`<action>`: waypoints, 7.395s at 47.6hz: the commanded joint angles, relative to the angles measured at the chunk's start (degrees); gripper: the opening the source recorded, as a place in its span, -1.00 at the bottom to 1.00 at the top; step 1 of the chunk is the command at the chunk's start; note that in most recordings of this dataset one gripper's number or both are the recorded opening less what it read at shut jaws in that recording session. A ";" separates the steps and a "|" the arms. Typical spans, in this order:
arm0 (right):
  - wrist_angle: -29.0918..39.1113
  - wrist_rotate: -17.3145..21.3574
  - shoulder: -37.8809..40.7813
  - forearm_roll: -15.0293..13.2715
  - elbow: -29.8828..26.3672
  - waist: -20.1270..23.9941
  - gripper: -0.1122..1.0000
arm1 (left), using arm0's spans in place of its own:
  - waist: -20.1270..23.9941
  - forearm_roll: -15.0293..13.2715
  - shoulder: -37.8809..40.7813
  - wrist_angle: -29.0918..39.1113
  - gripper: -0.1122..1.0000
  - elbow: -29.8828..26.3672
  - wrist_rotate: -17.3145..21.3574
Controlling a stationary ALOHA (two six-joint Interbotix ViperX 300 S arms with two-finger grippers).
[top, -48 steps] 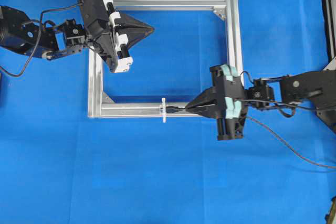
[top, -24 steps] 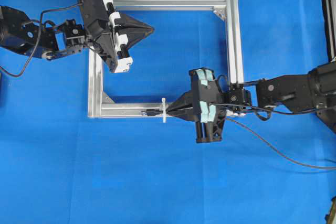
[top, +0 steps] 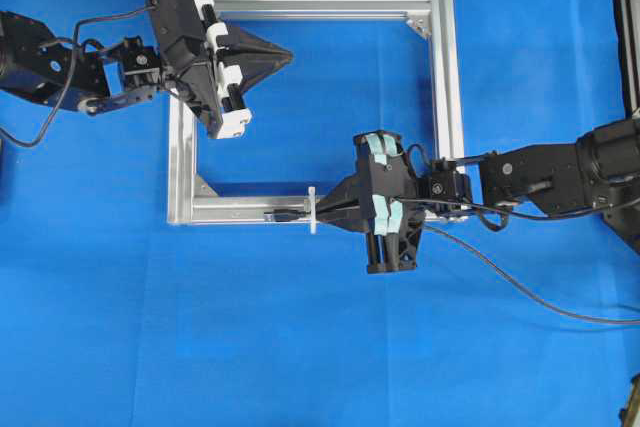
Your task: Insert the wire through the string loop located in the center.
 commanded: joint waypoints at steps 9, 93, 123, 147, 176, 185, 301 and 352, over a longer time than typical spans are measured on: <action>-0.35 -0.09 -0.79 -0.09 -1.05 -0.09 -0.84 | -3.52 0.18 -1.85 -0.18 -0.79 0.35 -1.49; -0.26 -0.35 -0.79 -0.26 -0.79 -0.18 -0.84 | -22.06 0.26 -3.52 5.01 0.88 2.55 -2.55; -0.35 -0.35 -0.88 -0.18 -0.79 -0.44 -0.84 | -22.15 0.26 2.29 8.61 0.88 -0.79 -2.64; -0.26 -0.35 -0.88 -0.18 -0.88 -0.44 -0.84 | -22.15 0.26 2.29 8.70 0.88 -0.97 -2.64; -0.26 -0.35 -0.88 -0.26 -0.70 -0.44 -0.84 | -22.15 0.26 2.29 8.70 0.88 -0.97 -2.64; -0.26 -0.35 -0.79 -0.18 -0.70 -0.44 -0.84 | -22.15 0.18 2.29 8.70 0.88 -0.97 -2.64; -0.26 -0.35 -1.23 -0.18 -1.23 -0.53 0.88 | -20.92 0.18 2.11 9.05 -0.64 -1.23 -3.52; 3.16 -0.44 -3.25 -0.35 -0.88 -0.44 0.91 | -23.55 0.35 -26.63 9.84 -0.64 27.60 -4.66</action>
